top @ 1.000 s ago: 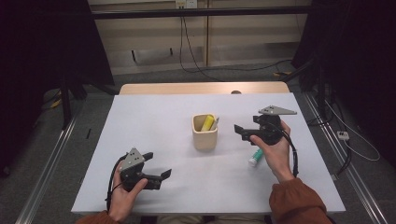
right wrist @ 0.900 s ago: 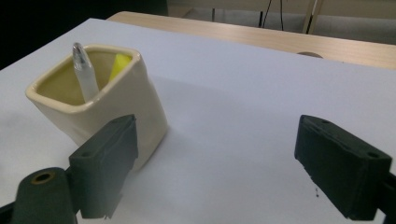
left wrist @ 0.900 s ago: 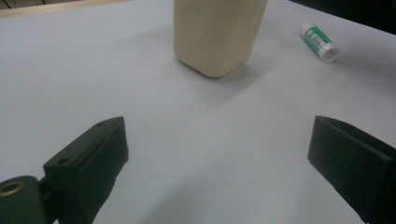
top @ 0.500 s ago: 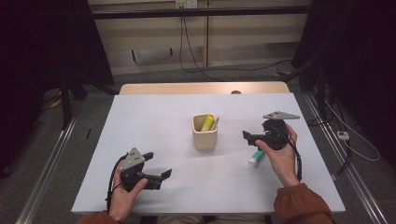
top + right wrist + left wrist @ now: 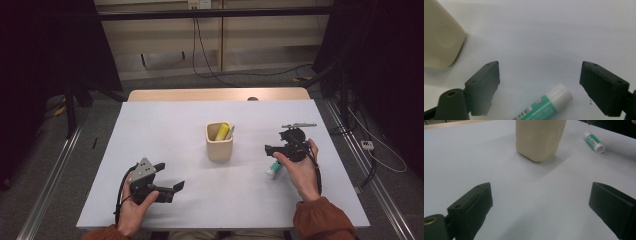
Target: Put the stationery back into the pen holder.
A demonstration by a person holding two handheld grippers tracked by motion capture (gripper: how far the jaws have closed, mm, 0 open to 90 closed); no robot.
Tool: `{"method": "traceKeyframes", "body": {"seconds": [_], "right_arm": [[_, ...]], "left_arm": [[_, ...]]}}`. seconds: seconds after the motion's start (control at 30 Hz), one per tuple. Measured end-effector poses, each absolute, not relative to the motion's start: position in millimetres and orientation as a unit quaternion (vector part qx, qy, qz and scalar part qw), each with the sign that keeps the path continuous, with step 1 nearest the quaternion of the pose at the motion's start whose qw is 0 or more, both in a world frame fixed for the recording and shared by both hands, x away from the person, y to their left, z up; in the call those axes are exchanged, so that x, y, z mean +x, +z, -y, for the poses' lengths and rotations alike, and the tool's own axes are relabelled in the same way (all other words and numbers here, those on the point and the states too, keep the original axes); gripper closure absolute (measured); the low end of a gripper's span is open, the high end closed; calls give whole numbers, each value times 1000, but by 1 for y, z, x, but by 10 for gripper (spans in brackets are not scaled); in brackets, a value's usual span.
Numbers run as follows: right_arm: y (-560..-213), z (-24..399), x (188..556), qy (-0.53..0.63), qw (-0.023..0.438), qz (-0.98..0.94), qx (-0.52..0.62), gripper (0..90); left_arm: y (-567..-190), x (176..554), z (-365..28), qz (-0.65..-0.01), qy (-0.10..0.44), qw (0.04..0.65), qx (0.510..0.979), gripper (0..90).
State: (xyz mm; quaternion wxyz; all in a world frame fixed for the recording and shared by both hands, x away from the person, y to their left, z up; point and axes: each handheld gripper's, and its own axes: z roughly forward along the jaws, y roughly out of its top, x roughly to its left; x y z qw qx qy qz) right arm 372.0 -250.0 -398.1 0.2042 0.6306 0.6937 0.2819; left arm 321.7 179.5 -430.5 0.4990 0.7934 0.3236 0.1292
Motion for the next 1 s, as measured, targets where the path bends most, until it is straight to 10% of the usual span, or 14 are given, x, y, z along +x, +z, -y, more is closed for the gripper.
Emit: {"method": "traceKeyframes", "body": {"seconds": [1.0], "right_arm": [[-424,260,382,171,119,-637,742,335]], "left_arm": [[-430,323,-176,-319,124,505,793,49]]}}
